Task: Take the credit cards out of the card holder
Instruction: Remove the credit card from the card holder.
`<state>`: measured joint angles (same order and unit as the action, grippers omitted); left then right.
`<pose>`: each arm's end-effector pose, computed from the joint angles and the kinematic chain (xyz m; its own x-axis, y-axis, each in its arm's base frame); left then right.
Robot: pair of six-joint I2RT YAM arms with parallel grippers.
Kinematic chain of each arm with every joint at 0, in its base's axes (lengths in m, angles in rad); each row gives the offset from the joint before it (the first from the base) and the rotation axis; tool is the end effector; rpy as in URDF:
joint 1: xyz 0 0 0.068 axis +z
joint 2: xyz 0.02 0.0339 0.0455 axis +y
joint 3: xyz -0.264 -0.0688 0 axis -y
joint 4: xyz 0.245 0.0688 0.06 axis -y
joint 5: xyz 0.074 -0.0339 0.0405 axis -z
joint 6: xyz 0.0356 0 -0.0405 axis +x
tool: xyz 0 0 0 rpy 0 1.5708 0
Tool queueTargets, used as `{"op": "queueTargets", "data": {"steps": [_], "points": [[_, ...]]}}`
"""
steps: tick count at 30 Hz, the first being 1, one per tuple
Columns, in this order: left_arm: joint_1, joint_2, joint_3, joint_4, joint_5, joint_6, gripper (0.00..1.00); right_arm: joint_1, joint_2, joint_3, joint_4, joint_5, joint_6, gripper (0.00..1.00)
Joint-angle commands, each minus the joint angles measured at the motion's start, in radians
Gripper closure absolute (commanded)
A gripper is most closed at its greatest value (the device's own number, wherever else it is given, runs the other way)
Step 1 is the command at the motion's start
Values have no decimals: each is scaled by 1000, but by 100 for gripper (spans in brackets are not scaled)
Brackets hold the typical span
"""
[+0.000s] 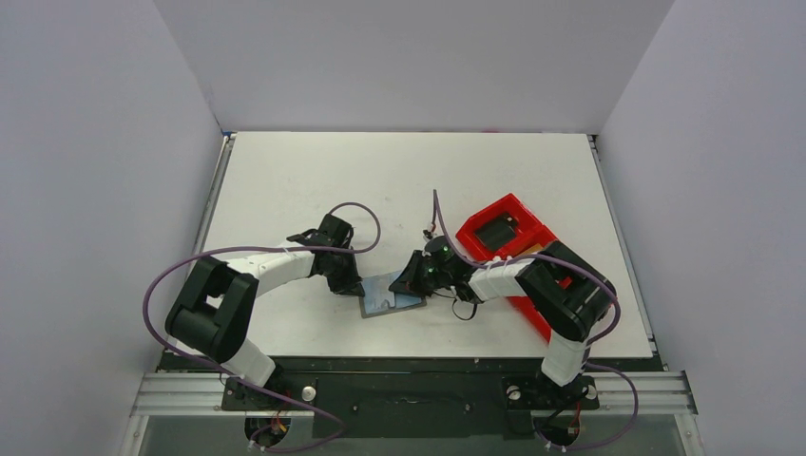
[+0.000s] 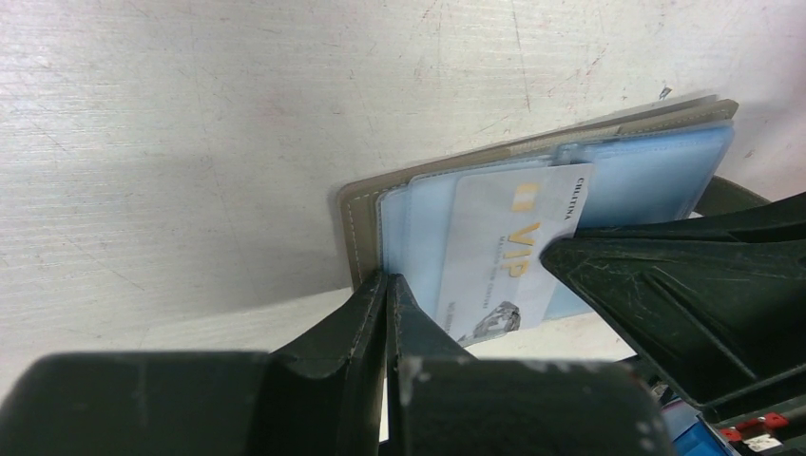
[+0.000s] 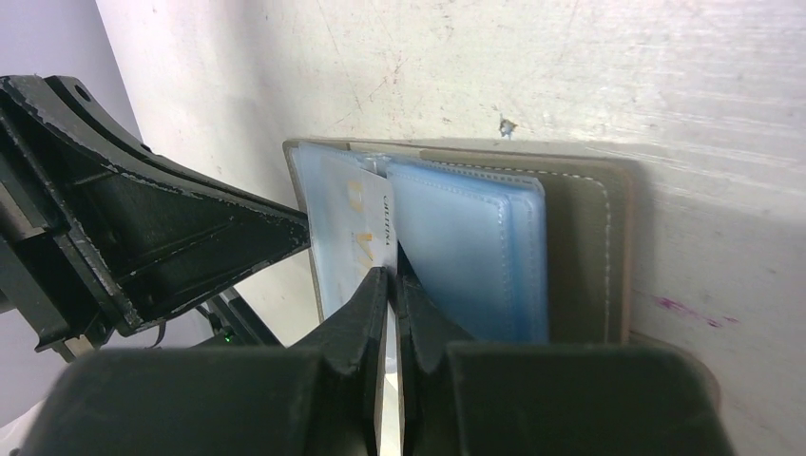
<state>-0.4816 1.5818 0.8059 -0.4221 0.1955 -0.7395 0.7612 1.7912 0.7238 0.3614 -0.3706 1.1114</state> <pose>0.2445 -0.1356 0.1473 -0.9583 -0.2451 -0.1472 -0.1742 0.9088 -0.3791 0.2300 0.2370 0.1159 -0.9634 0.2360 -0.1268 0.0475 0.6161 0.7863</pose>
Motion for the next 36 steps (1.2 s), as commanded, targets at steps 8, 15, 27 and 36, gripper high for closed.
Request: {"op": "queueTargets", "data": {"steps": [8, 15, 27, 36], "points": [[9, 48, -24, -42, -106, 34, 100, -31, -53, -32, -92, 67, -59, 100], [9, 46, -20, -45, -105, 34, 100, -41, -76, -43, -116, 80, -72, 100], [9, 27, -10, -47, -97, 46, 100, -67, -138, -79, -145, 98, -93, 100], [6, 32, 7, -42, -74, 51, 100, -47, -143, -3, -236, 75, -173, 100]]}}
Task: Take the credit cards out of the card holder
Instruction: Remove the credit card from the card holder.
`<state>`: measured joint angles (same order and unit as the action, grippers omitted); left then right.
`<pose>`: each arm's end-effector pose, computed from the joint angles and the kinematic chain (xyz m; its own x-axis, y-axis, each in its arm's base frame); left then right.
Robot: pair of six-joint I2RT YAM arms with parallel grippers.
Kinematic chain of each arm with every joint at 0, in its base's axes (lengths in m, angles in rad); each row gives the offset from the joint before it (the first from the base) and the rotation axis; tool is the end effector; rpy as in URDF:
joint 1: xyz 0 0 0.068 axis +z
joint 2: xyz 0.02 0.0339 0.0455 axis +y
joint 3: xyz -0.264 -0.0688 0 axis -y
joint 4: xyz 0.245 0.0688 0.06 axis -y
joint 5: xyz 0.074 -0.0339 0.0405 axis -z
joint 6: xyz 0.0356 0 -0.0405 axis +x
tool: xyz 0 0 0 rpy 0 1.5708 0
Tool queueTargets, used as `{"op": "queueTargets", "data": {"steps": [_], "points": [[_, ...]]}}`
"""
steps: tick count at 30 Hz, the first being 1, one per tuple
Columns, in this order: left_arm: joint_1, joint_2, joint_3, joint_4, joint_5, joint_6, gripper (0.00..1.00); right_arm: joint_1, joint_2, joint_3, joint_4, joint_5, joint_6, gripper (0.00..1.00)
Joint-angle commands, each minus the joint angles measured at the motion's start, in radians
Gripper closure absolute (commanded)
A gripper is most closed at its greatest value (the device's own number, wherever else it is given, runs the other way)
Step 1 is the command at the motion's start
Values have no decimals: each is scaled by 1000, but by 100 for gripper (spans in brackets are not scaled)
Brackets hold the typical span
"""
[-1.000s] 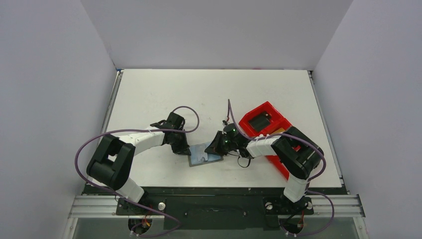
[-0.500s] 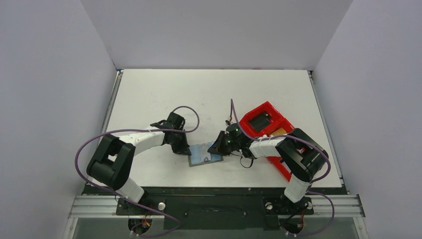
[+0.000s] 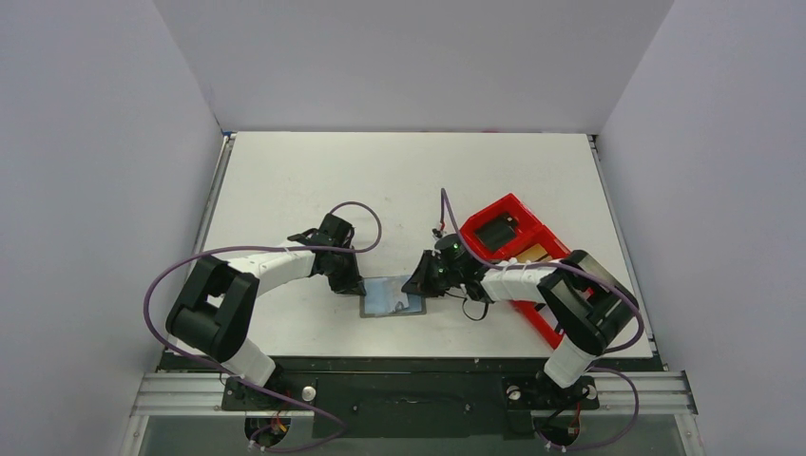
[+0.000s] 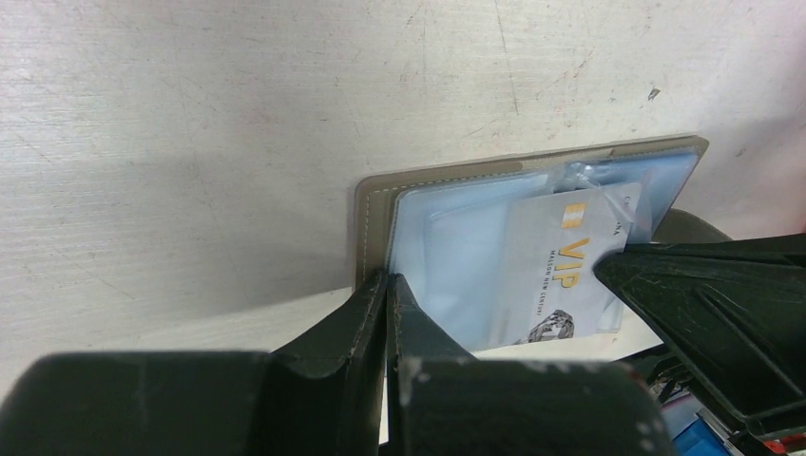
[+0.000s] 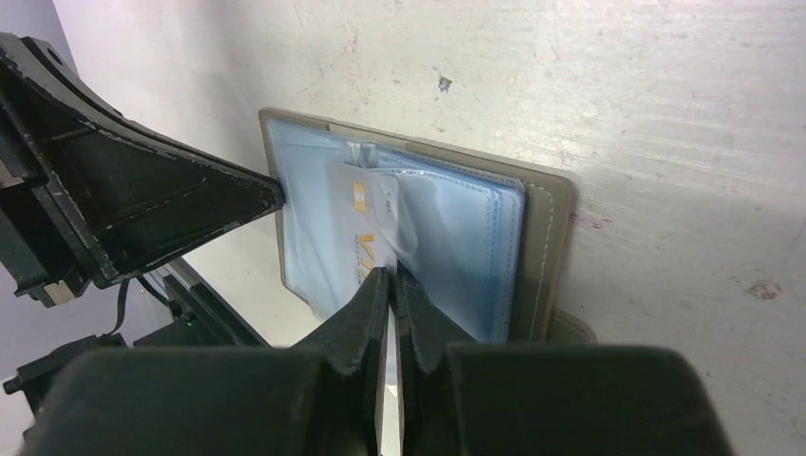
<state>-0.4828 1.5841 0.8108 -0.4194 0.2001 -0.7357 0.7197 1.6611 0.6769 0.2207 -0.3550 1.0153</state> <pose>0.2455 -0.1367 0.1481 -0.9592 -0.2398 -0.1497 -0.1669 0.9078 -0.3847 0.2227 0.2116 0.1313 -0.9598 0.2181 -0.1768 0.0163 0.6718 0.7405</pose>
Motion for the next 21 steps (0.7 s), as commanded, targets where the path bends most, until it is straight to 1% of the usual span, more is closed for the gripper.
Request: {"op": "queueTargets", "data": {"steps": [1, 6, 12, 21], "points": [[4, 30, 2, -44, -77, 46, 100, -1, 2, 52, -98, 52, -80, 100], [-4, 31, 10, -41, -70, 44, 100, 49, 61, 133, -125, 47, -96, 100], [-11, 31, 14, -41, -66, 44, 100, 91, 125, 190, -130, 41, -93, 100], [-14, 36, 16, -39, -67, 39, 100, 102, 115, 216, -174, 66, -107, 100]]}}
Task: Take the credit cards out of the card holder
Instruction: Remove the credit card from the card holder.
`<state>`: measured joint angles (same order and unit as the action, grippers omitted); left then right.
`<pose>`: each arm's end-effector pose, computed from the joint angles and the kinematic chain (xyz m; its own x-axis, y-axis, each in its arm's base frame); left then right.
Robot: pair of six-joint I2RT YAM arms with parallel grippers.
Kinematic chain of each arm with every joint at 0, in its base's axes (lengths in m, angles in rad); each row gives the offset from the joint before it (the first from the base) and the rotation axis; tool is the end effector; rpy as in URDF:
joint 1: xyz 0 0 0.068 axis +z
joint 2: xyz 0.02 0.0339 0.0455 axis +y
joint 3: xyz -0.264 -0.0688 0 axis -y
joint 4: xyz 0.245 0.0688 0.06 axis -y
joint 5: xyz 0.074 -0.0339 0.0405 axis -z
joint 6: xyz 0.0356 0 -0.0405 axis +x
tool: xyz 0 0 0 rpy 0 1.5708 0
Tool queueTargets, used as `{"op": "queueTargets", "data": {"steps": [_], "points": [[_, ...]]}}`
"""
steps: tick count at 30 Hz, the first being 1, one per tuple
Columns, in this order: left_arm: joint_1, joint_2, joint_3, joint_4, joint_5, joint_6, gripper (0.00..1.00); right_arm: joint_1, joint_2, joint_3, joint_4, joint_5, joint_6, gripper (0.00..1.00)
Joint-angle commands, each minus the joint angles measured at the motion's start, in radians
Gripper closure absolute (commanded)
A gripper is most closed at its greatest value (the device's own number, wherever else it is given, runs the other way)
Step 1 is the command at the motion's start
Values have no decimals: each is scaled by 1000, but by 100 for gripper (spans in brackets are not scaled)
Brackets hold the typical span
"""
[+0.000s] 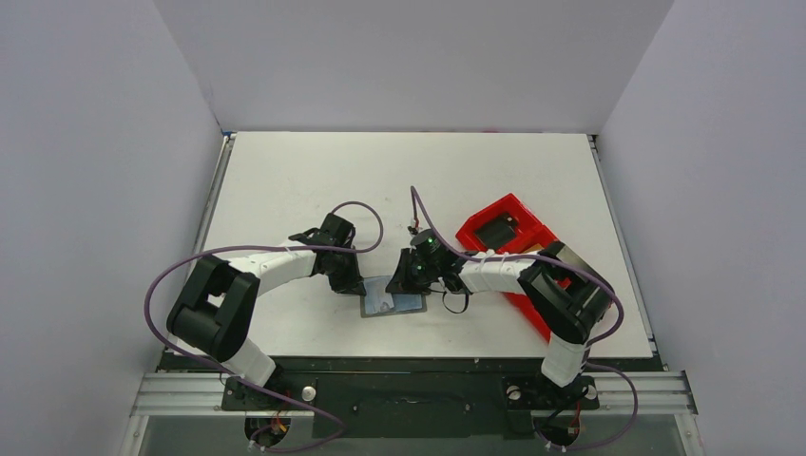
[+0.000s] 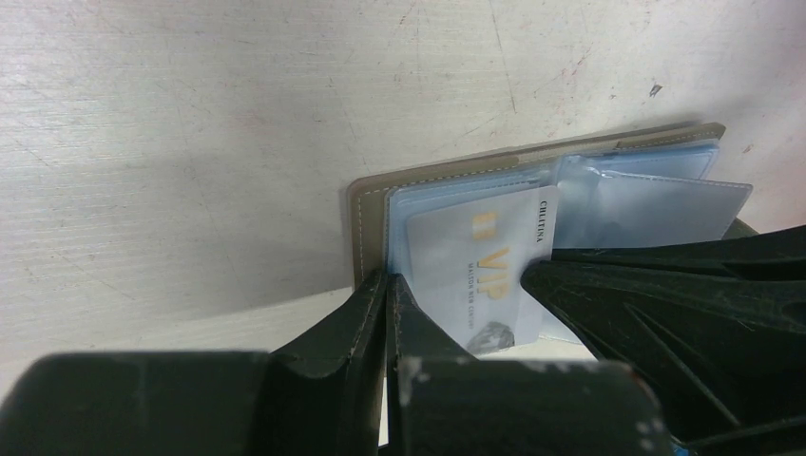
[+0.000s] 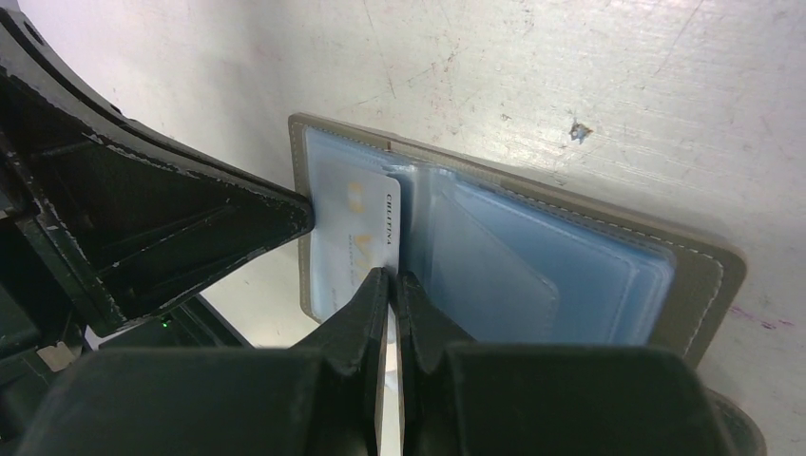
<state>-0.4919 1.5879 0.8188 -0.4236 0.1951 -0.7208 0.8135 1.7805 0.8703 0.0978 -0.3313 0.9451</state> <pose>0.2457 -0.1395 0.1489 -0.9629 -0.2186 -0.1584 -0.1452 0.9139 -0.3790 0.2298 0.2599 0.1369 -0.9736 0.0858 -0.2114 -0.0882 0.7128 0.6958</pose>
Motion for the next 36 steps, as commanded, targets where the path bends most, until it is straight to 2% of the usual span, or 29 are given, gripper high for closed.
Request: {"op": "queueTargets", "data": {"steps": [1, 27, 36], "points": [[-5, 32, 8, -35, -64, 24, 100, 7, -15, 23, -54, 49, -39, 100], [-5, 28, 7, -47, -70, 25, 100, -70, -168, -63, -109, 78, -78, 100], [-5, 10, 65, -81, -59, 35, 100, -102, -220, -82, -135, 66, -79, 100]]}}
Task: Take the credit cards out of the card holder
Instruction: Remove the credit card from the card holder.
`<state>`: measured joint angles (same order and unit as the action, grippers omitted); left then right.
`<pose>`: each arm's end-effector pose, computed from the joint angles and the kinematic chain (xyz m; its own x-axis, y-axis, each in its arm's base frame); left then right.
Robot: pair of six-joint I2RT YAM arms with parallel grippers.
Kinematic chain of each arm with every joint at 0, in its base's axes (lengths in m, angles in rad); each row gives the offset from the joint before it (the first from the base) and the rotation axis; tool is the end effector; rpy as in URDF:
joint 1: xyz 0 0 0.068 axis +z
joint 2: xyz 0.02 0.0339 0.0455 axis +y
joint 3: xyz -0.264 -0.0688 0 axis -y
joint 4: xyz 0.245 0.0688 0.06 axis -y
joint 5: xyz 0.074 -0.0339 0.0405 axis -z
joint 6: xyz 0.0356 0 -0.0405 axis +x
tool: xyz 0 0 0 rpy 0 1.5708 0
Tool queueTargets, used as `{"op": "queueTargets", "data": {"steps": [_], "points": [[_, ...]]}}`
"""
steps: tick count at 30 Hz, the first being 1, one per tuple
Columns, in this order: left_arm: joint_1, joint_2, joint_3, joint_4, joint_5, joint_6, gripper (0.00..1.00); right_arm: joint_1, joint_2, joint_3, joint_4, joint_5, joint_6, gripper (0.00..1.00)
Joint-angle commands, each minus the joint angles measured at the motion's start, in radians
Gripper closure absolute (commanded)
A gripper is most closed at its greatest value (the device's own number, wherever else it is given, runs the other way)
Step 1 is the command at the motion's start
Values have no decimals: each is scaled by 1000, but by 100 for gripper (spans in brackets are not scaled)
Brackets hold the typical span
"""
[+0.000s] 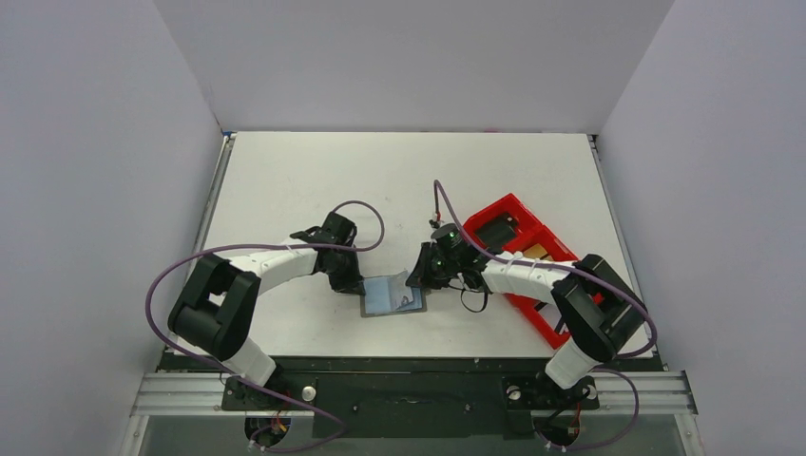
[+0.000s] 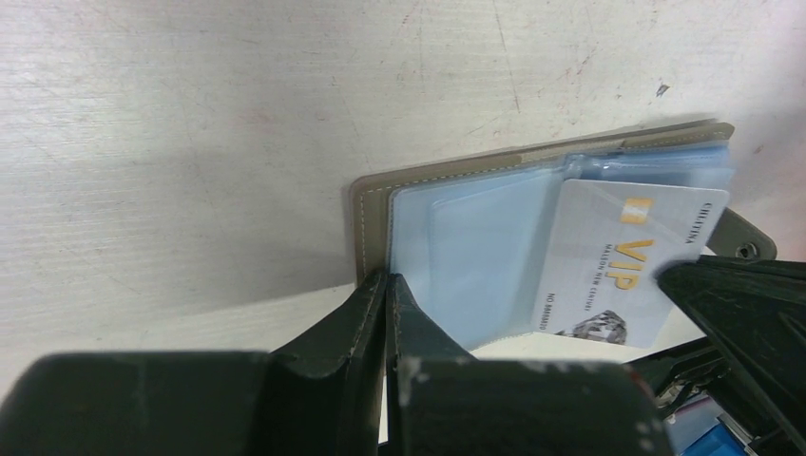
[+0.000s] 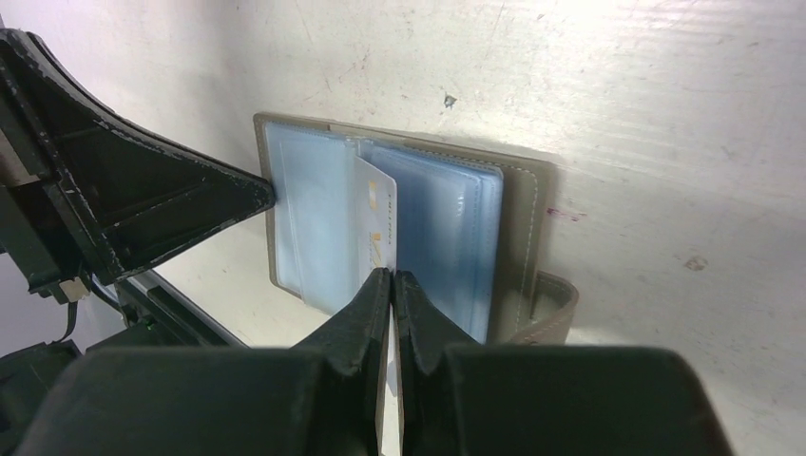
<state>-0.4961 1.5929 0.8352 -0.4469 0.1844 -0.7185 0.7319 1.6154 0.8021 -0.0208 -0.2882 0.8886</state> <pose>0.2467 -0.1410 0.1509 -0.9642 -0.2139 -0.1569 -0.1448 0.9198 -0.3646 0.2286 0.2189 0.1604 -0.9550 0.1425 -0.2602 -0.0659 0.7534 0.6542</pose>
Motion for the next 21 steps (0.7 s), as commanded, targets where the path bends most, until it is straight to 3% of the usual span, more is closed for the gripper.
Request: {"op": "queueTargets", "data": {"steps": [1, 6, 13, 21], "points": [[0, 1, 64, -63, -46, 37, 100, -22, -62, -15, -17, 20, -22, 100], [0, -27, 122, -91, -19, 46, 93, -39, -92, -22, -17, 2, -15, 100], [9, -72, 183, -95, 68, 39, 65, -70, -147, -27, 5, -45, 16, 100], [26, -117, 173, -8, 186, 9, 55, -107, -195, -53, 115, -142, 88, 100]]}}
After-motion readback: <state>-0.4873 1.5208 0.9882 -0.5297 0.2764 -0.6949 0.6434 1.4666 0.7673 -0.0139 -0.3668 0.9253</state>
